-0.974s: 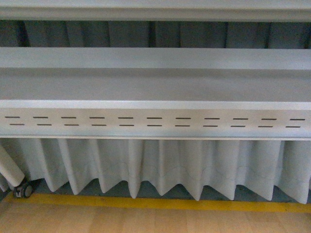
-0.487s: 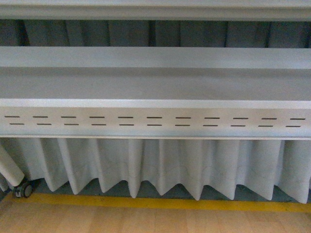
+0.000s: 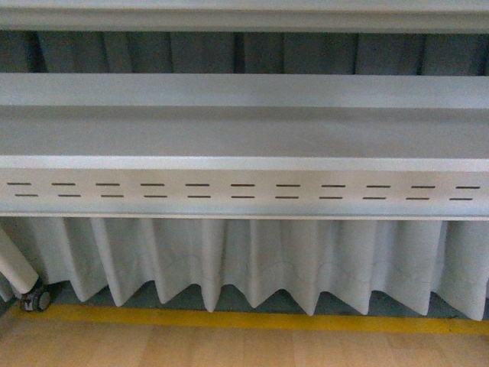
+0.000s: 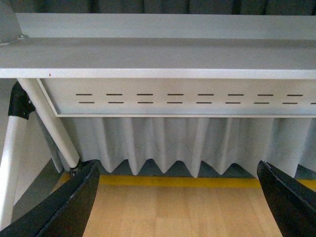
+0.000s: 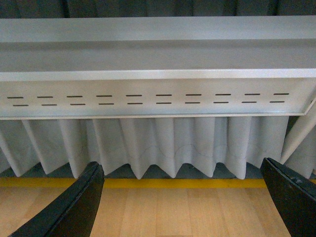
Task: Wind up and store yellow beetle toy
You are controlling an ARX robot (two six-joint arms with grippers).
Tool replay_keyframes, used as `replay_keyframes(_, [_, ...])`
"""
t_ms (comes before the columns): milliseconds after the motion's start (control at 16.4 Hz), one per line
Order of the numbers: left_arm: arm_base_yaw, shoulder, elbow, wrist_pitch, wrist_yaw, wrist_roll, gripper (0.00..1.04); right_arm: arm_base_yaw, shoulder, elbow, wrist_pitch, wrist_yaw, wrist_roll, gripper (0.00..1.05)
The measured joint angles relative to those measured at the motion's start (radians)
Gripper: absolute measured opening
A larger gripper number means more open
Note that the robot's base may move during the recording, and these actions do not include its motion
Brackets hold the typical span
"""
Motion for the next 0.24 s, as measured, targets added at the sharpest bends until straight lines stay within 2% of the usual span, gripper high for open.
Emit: replay_keyframes(244, [0.0, 0.0, 0.0, 0.0, 0.0, 0.0, 0.98, 0.0, 0.0, 0.0, 0.0, 0.0, 0.0, 0.98])
